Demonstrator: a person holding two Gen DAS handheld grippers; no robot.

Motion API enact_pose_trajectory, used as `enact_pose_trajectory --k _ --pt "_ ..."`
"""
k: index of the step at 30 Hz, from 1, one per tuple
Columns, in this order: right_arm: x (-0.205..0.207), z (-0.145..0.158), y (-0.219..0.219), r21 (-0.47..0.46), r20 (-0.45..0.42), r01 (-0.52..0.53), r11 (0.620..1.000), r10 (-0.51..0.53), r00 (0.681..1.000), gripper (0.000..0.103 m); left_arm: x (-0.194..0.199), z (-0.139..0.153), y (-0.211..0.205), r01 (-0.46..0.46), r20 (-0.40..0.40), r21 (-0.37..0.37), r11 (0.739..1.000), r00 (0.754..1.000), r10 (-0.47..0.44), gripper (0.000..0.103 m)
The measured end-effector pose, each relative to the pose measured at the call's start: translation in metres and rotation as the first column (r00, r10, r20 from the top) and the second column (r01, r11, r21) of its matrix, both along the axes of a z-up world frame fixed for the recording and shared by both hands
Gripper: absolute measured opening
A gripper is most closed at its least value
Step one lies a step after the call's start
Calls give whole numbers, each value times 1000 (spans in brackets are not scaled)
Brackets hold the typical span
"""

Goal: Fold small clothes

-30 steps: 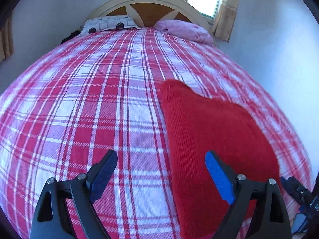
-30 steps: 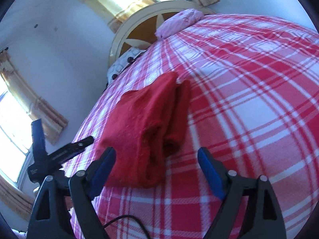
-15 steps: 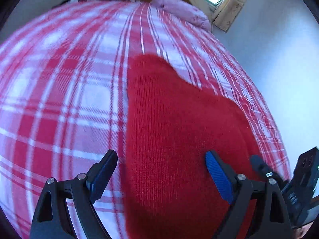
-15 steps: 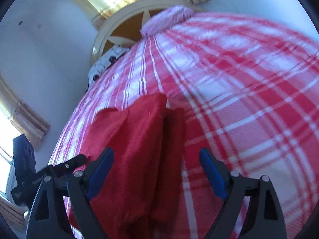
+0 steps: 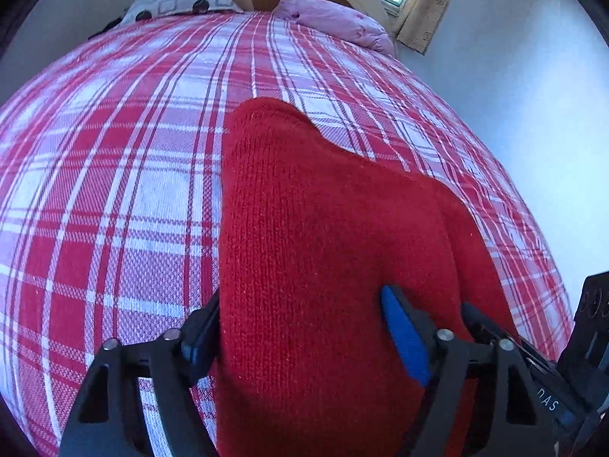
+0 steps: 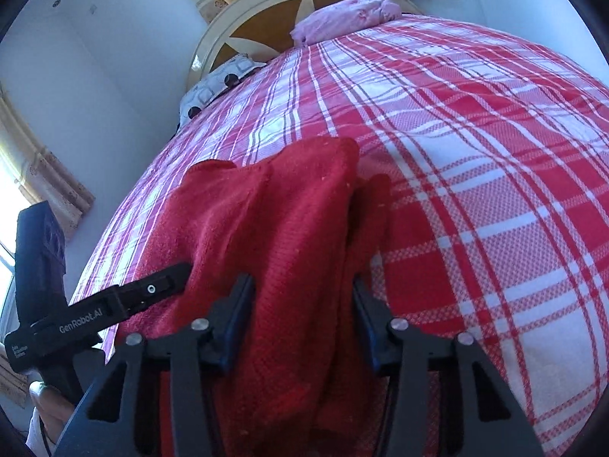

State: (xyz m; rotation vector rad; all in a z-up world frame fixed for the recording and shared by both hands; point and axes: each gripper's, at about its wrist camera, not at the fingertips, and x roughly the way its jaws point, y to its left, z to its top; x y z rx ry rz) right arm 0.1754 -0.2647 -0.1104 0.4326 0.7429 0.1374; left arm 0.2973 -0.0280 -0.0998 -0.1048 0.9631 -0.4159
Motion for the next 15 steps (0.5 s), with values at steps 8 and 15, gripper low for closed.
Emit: enact_pose_trajectory --k 8,15 --pt "-2 4 7 -48 25 9 999 -8 1000 45 -8 10 -14 13 100 100 995 995 -24 49" --pt "-2 6 9 -78 35 14 997 -11 999 41 -13 15 -17 2 136 144 990 990 -22 42"
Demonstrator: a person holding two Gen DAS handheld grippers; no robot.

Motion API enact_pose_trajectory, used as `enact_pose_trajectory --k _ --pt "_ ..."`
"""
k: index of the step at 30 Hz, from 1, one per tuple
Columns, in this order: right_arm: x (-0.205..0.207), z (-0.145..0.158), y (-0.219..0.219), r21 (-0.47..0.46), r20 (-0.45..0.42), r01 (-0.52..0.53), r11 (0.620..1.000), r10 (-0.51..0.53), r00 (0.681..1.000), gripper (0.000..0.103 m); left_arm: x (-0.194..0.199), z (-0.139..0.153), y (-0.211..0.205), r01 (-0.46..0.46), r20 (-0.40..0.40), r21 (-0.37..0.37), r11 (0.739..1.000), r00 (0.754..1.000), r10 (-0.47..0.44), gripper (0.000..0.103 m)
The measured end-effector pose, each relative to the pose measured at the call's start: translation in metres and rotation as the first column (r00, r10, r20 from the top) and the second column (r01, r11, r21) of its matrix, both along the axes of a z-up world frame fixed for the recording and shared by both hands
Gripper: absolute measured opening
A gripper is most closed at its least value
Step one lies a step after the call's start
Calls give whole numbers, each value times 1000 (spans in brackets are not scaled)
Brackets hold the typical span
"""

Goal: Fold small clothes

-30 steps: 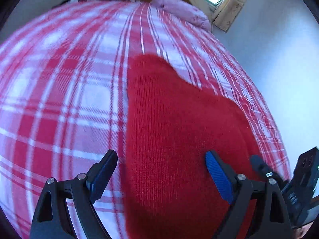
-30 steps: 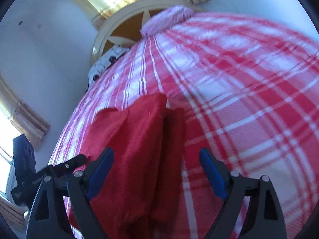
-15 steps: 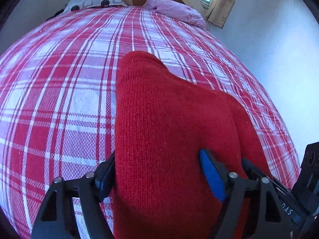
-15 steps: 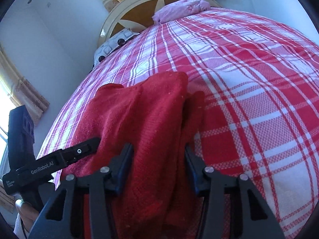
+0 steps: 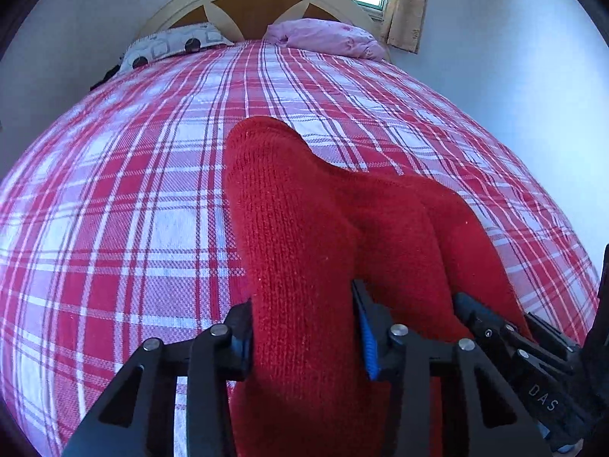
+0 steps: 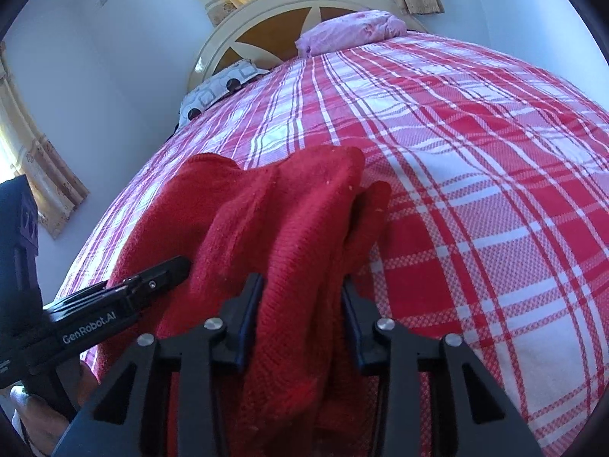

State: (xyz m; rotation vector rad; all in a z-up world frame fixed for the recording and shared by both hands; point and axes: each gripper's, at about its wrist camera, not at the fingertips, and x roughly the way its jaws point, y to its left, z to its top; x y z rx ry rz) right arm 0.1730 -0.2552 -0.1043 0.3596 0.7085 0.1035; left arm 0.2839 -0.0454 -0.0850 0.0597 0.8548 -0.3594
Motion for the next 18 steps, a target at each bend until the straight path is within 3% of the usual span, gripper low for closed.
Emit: enact_pose_trajectory --k 6,12,18 --pt "1 4 3 -16 -8 4 1000 -4 1000 37 -3 7 1 -4 6 17 1000 1000 4 39" --pt "-13 10 3 53 2 39 998 -39 999 34 -21 17 1 5 41 61 998 999 -8 39" --pt "-33 20 14 52 32 49 997 -51 998 32 -36 21 10 4 50 72 997 999 -7 39"
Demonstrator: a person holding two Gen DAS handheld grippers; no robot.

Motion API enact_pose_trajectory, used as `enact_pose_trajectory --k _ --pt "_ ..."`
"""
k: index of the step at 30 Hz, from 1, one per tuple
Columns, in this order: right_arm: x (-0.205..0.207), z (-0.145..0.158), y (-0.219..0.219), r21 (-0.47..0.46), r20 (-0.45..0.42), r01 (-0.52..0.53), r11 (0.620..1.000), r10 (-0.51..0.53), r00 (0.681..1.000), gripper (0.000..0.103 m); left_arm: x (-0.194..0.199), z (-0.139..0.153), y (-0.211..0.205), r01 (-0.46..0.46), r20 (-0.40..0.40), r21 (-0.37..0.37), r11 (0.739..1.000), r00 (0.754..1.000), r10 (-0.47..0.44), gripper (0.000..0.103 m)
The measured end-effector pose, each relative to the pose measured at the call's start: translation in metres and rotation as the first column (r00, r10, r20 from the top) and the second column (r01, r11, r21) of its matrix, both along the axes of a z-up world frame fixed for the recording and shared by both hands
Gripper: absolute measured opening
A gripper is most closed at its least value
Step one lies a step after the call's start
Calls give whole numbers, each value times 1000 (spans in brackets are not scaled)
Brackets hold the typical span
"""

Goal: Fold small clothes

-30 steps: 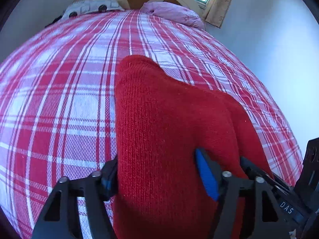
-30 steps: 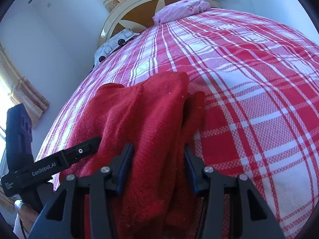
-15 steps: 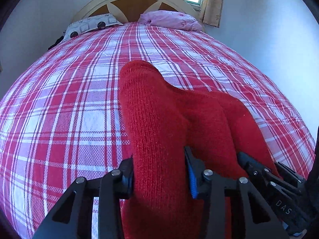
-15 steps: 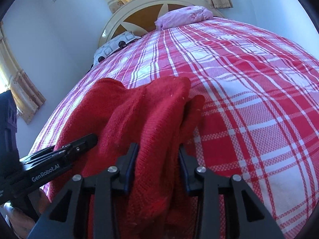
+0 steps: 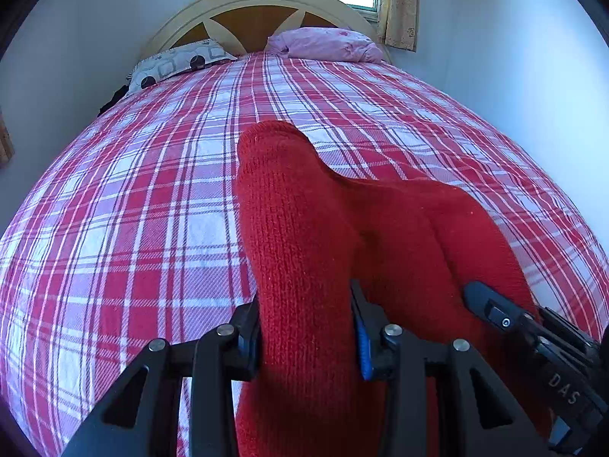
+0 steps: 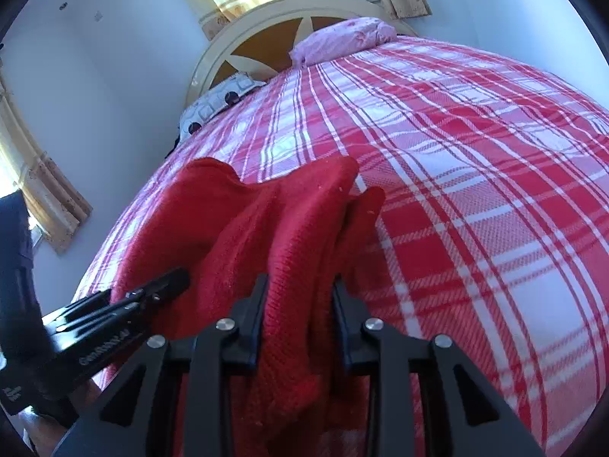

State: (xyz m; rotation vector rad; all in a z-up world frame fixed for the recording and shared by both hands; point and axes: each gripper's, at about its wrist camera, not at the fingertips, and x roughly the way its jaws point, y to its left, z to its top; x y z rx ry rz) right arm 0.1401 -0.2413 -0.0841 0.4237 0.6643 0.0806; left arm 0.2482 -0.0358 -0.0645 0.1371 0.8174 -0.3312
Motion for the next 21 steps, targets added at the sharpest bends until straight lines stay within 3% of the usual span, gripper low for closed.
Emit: enact_pose_trajectory --k 21 --pt "-33 13 48 13 35 -31 999 31 999 32 -45 17 40 -34 75 28 999 997 32 39"
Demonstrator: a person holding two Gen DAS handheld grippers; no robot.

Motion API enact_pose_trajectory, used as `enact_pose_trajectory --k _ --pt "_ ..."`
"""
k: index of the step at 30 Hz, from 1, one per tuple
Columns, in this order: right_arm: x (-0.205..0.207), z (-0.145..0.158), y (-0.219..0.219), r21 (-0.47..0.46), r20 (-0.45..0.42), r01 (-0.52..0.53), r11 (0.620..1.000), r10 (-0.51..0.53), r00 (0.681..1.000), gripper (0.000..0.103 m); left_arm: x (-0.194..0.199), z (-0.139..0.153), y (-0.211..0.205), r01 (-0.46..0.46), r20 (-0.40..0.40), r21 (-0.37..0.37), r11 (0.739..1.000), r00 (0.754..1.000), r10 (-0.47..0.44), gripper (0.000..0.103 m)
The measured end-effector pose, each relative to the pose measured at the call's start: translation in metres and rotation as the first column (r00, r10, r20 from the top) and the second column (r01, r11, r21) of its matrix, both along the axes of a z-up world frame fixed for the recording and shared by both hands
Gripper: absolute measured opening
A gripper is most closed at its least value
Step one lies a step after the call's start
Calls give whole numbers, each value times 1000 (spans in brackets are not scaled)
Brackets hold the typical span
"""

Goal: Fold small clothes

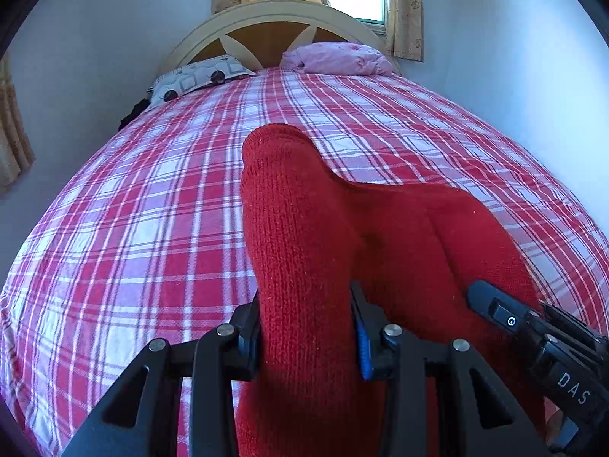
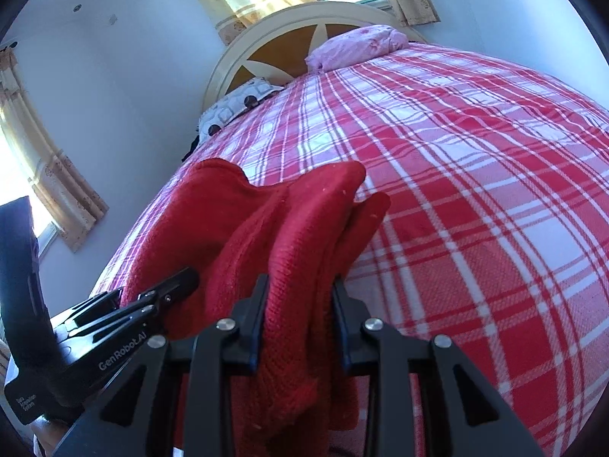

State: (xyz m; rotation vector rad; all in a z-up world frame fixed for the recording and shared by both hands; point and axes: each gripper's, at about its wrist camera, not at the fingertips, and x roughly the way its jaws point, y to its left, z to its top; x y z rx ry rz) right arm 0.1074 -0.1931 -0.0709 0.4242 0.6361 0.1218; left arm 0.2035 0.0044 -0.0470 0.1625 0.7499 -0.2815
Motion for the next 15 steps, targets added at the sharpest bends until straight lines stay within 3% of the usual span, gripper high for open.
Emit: enact_pose_trajectory --k 15 --pt "17 10 63 -52 10 -128 990 129 992 32 -2 5 68 -122 20 -25 992 992 122 39"
